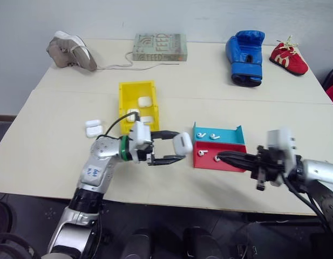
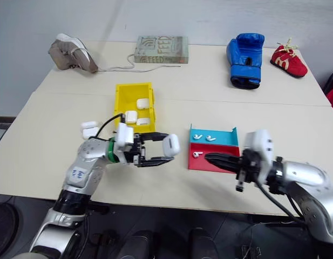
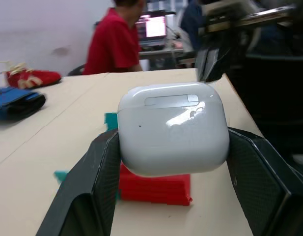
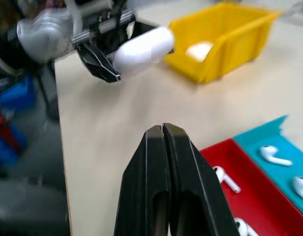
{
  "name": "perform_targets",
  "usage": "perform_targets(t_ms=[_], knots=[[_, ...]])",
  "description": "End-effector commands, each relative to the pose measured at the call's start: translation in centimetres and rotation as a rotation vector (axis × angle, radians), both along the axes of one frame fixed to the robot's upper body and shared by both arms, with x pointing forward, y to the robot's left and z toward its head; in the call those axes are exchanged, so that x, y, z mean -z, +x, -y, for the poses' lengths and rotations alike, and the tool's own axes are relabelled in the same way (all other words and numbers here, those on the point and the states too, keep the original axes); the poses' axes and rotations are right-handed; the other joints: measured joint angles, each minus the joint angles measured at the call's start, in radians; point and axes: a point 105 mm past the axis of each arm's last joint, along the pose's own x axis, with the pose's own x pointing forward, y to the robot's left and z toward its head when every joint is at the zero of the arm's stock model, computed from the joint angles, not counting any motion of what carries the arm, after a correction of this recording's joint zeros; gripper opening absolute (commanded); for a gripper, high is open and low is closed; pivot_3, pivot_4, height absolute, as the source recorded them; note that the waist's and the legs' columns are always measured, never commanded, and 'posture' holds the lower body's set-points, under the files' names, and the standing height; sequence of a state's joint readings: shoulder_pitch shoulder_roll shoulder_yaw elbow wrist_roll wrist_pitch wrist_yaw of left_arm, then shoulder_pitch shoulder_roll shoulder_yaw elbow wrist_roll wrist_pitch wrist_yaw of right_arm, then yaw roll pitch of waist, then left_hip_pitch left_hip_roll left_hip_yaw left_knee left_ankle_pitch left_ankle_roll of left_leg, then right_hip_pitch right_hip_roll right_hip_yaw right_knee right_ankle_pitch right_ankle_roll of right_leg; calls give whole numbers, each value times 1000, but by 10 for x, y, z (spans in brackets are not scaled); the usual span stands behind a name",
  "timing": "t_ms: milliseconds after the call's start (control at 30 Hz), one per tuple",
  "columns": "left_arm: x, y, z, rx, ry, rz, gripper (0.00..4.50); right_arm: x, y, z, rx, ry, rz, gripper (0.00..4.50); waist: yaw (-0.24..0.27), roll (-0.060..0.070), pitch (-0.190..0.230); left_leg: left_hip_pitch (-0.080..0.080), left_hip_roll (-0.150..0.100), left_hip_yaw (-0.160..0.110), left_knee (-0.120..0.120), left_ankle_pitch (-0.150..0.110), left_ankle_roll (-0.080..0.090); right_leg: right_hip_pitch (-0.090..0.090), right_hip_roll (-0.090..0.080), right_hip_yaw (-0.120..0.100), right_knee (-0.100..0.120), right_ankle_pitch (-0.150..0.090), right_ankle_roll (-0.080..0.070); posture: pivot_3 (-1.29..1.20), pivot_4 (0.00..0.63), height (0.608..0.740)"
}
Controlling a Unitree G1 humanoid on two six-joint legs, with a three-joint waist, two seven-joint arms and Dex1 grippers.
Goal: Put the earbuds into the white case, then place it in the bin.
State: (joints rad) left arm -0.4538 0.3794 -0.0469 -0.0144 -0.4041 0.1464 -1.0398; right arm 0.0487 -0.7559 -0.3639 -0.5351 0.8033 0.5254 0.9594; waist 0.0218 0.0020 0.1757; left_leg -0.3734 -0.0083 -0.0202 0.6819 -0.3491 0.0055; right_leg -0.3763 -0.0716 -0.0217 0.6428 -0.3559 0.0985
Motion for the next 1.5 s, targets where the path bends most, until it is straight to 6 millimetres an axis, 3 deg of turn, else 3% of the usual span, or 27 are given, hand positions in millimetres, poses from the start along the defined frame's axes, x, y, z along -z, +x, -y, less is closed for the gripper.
perform_targets(t_ms=[33,200,367,467,567,700,767,867,1000,1100,1200,1267,1333,1500], knots=[[-27,7,-23,-157,-98,4,2784,-24,-12,15,123,42,236,875,1,0,0,0,0,0,0,0,0,0,0,0,0,0,0,0,150,740],[-57,30,-50,-401,-227,-31,2784,-29,-25,40,363,38,453,2652,2,0,0,2,0,0,1,0,0,1,0,2,1,0,0,0,150,740],[-64,78,-67,-691,-169,-59,2784,-19,-36,40,371,42,461,4462,2,0,0,3,-1,1,0,0,-1,1,0,2,2,0,0,0,150,740],[-67,99,-68,-745,-144,-35,2784,-17,-34,40,373,38,466,4462,-2,0,0,4,-2,2,0,0,-1,1,1,3,3,0,0,0,150,740],[-55,126,-80,-889,-81,-126,2784,-13,-31,39,373,20,470,4462,-2,0,0,4,-1,2,0,1,-2,0,1,3,3,0,0,0,150,740],[-55,131,-66,-807,-25,-100,2784,-11,-28,37,375,20,470,4462,0,0,0,3,-1,3,-1,1,-2,-1,2,3,4,0,0,0,150,740],[-53,132,-65,-795,-2,-110,3507,-10,-28,34,369,19,466,4500,1,-1,0,3,-1,2,-1,1,-2,-1,1,3,4,0,0,0,150,740],[-57,127,-67,-766,30,-97,4393,-8,-27,32,359,17,460,4500,1,-1,0,2,-1,2,0,1,-2,-1,1,3,3,0,0,0,150,740],[-71,103,-85,-700,25,-12,4468,-3,-26,33,329,-10,435,4500,-9,0,0,3,-1,2,-1,1,-2,-1,1,3,4,0,0,0,150,740],[-71,64,-98,-533,-7,-12,4468,2,-27,34,287,-46,412,4500,-23,0,0,3,-1,2,-1,1,-2,-1,1,3,4,0,0,0,150,740],[-53,16,-119,-391,95,30,4468,8,-29,34,234,-83,387,4500,-35,0,0,4,1,2,-2,1,-3,-1,2,4,3,0,0,0,150,740],[-42,-1,-135,-413,159,87,4468,11,-29,35,202,-105,375,4500,-31,0,0,6,1,2,-2,1,-3,0,1,4,1,0,-1,0,150,740],[-19,-17,-161,-502,259,51,4468,15,-29,38,167,-134,360,4500,-25,0,0,6,1,2,0,1,-3,1,0,4,0,-1,-1,0,150,740],[12,-51,-185,-608,379,-5,4468,25,-28,53,136,-176,327,4500,-14,-1,0,6,0,1,-1,0,-1,2,-2,4,-1,-1,-1,0,150,740]])
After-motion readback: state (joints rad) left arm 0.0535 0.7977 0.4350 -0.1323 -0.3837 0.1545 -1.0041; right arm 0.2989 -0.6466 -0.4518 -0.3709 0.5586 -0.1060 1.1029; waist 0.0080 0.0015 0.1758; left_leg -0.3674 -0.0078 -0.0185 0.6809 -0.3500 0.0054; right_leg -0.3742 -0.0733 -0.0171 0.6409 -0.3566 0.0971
